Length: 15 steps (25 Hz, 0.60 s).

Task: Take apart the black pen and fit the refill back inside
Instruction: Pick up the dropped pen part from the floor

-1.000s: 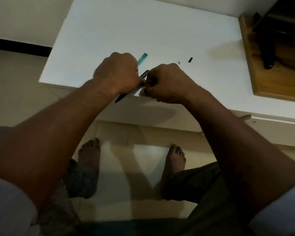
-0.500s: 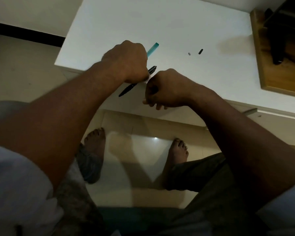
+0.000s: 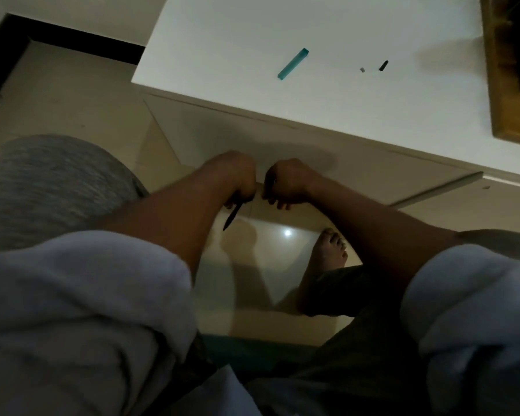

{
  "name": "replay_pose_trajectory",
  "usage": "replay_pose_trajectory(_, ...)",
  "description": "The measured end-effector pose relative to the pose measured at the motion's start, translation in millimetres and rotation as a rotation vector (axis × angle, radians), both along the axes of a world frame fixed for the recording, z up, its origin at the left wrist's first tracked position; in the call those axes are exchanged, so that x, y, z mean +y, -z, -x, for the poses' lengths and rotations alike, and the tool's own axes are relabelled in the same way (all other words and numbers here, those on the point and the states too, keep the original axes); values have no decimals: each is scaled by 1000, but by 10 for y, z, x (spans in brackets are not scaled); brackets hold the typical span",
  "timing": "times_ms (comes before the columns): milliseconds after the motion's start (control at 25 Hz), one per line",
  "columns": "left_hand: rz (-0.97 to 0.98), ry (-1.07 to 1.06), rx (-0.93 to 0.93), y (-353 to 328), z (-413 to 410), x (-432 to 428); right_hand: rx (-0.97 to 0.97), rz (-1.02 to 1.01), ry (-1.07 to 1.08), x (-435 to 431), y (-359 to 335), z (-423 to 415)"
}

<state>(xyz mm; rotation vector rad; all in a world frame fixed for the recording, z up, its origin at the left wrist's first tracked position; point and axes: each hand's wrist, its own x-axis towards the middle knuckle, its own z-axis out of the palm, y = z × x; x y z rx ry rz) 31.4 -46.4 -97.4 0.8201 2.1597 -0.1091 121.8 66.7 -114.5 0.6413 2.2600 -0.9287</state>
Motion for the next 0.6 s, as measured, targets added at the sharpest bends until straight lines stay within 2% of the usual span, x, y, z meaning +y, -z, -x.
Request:
replay_pose_trajectory(200,-108,-205,104,769,-120,-152,-160,6,144,11,1025,-76)
replay_pose_trajectory(400,-113,-367,63,1210,-41,-131,-141,13,491,-123,1944,-196)
replay_pose_trajectory(520,-98,-417,132,1325,-86,-184,-137,-115,494,-168,2356,-213)
replay_pose_trajectory(600,-69,-352,255,1259,-164,-230,-126,-153,501,-204,2497,-162)
